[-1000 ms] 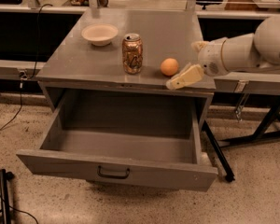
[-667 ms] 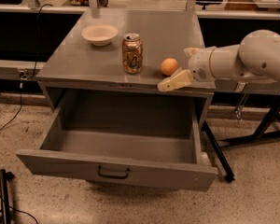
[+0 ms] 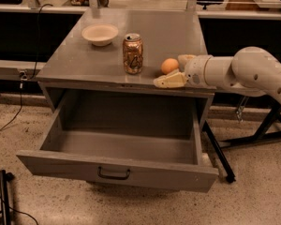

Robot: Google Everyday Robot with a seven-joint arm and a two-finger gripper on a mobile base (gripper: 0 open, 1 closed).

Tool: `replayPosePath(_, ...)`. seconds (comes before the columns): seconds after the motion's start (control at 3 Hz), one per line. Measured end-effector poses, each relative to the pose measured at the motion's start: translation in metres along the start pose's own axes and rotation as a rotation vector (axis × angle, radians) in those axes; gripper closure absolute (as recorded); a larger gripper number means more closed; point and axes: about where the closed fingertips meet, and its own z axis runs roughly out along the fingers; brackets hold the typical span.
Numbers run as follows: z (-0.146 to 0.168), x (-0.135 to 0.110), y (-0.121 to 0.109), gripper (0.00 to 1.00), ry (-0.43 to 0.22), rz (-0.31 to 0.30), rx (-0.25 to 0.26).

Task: Place orange into top drawer

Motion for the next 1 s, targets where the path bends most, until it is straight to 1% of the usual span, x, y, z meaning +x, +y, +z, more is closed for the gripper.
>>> replayPosePath(0.33,0.004,-0.003,0.000,0.41,-0.083,0.014,-0.025)
replayPosePath(0.67,0.009,-0.010,0.006,0.66,-0.145,-0.003,-0.079)
replayPosePath(1.0,0.011,-0.035,0.018,0.87,-0.207,-0.050,-0.161)
